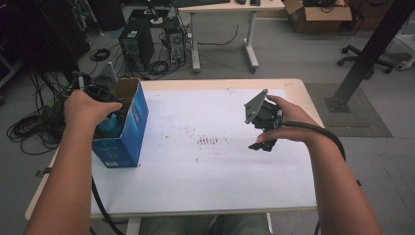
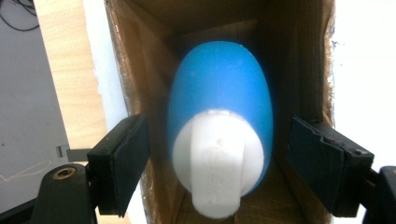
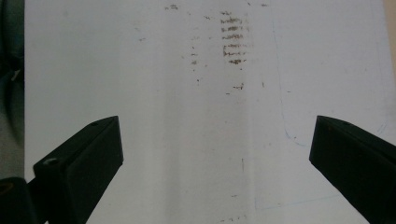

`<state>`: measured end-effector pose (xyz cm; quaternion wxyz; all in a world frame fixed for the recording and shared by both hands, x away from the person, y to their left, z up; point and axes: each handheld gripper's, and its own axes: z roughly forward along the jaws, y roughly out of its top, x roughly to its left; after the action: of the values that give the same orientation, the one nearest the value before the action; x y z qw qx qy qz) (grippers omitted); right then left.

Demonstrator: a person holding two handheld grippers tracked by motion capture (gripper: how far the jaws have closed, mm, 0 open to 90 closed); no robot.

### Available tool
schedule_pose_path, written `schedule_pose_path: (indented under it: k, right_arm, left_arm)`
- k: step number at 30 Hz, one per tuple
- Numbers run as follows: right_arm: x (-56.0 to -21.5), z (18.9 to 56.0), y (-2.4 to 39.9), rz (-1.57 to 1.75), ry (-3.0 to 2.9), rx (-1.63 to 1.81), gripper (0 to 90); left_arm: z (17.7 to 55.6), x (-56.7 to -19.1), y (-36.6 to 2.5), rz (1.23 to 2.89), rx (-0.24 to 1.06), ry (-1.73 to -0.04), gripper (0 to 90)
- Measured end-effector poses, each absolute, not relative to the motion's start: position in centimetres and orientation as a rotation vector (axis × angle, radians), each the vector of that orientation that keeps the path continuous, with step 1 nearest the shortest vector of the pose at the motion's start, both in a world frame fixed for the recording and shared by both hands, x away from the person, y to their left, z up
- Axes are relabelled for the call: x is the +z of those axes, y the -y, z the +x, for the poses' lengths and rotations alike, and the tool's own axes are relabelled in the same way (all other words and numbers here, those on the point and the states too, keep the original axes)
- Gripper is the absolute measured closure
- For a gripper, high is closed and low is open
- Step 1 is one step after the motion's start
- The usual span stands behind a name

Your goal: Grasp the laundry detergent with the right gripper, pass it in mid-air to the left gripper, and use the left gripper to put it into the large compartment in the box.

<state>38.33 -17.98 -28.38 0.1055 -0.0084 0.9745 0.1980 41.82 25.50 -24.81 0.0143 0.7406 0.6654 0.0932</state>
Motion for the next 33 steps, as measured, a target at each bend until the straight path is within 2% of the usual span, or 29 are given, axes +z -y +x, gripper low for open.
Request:
schedule_pose_path:
  k: [8,16,33]
  right_arm:
    - [-28.1,38.2,18.0,-0.024,-2.869,0.579,2.6]
    - [-27.9,38.1,17.9,-0.024,-2.869,0.576,2.6]
    - [-27.9,38.0,18.1,-0.016,-2.87,0.57,2.6]
  left_arm:
    - [41.7,-23.6,-25.1,2.315,0.328,-2.044,13.9]
    - [41.4,-22.4,-24.8,2.313,0.294,-1.954,5.5]
    - [41.2,-20.4,-24.2,2.382,0.292,-1.867,5.0]
